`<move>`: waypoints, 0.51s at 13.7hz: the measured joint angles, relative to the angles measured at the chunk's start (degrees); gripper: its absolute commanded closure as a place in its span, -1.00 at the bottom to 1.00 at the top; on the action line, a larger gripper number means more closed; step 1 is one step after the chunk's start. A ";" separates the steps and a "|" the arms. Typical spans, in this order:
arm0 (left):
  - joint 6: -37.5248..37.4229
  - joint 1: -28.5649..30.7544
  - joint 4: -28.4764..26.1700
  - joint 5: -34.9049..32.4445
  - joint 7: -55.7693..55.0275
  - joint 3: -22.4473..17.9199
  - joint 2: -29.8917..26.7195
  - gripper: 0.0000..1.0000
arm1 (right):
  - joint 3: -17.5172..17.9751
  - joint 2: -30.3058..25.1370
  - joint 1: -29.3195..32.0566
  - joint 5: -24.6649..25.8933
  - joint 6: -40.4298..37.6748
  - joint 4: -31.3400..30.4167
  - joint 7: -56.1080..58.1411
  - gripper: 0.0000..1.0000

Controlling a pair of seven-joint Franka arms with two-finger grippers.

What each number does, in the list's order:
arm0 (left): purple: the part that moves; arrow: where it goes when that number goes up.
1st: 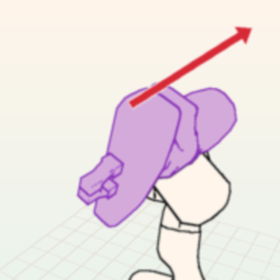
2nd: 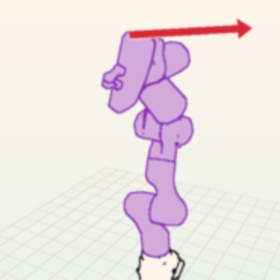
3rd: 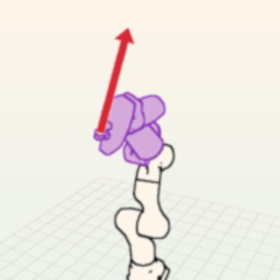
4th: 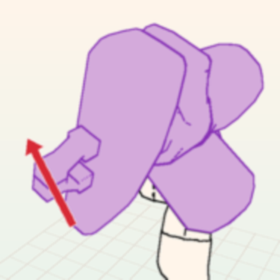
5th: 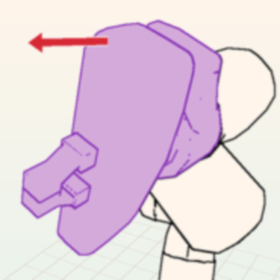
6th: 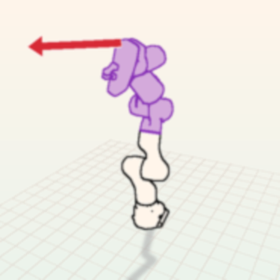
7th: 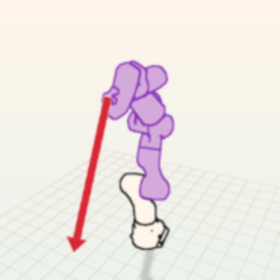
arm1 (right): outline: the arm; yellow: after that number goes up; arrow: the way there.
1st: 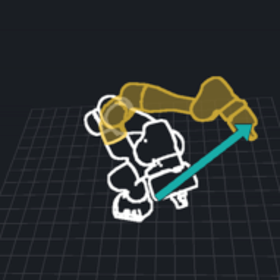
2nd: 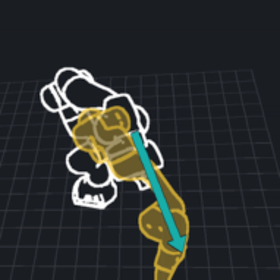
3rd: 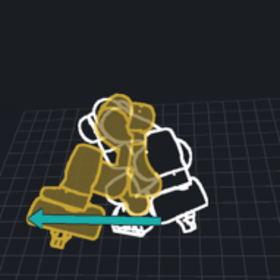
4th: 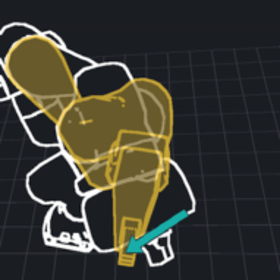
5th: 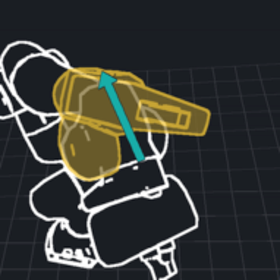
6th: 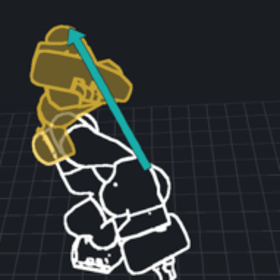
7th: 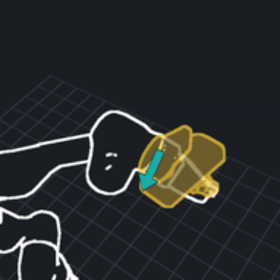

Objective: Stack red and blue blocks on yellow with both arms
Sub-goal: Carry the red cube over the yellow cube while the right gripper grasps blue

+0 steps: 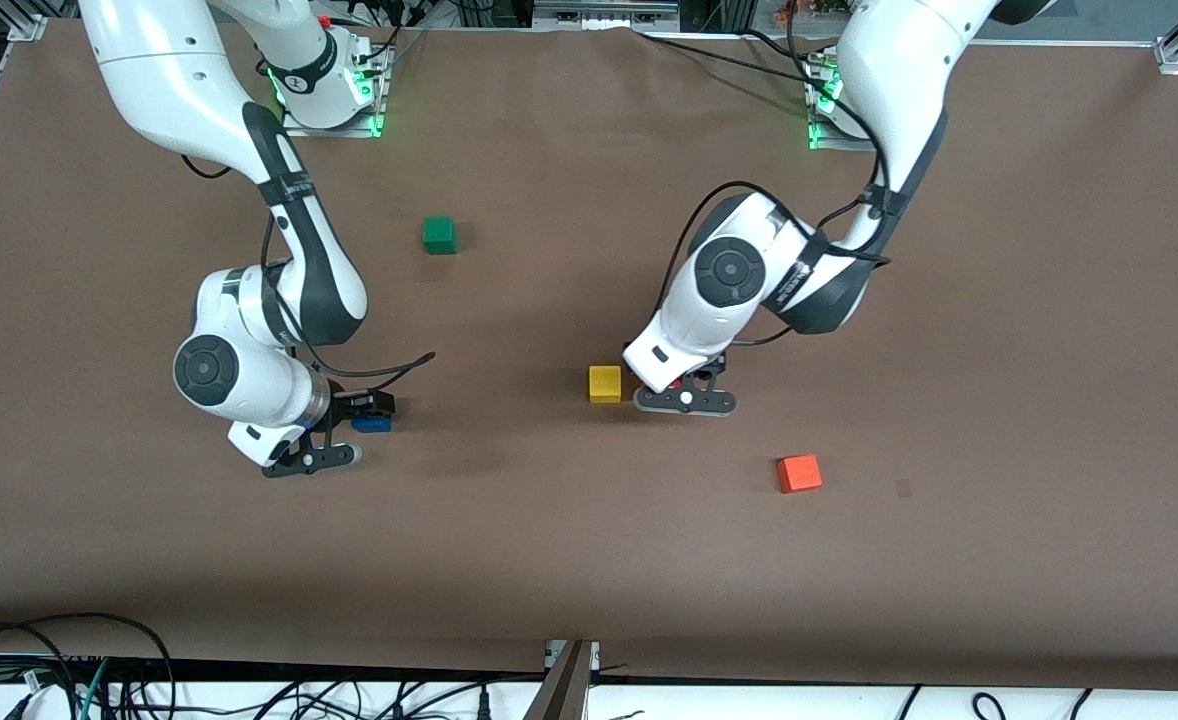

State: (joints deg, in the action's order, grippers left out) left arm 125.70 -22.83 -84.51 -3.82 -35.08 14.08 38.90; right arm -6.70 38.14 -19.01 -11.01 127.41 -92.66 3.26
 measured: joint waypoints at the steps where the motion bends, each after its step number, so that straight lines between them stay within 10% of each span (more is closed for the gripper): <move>1: -0.02 -1.52 1.73 0.00 -1.11 -0.77 1.43 1.00 | 0.00 0.48 -0.02 -0.01 2.00 -1.27 -0.01 -0.98; 7: -0.48 -13.51 6.43 0.00 -5.03 -10.17 6.04 1.00 | 0.00 1.06 -0.05 -0.03 5.24 -4.05 -0.19 -0.44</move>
State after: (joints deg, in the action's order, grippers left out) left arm 125.21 -36.33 -78.08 -3.82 -40.11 3.91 44.94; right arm -6.70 39.19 -19.06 -11.04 132.65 -96.71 3.07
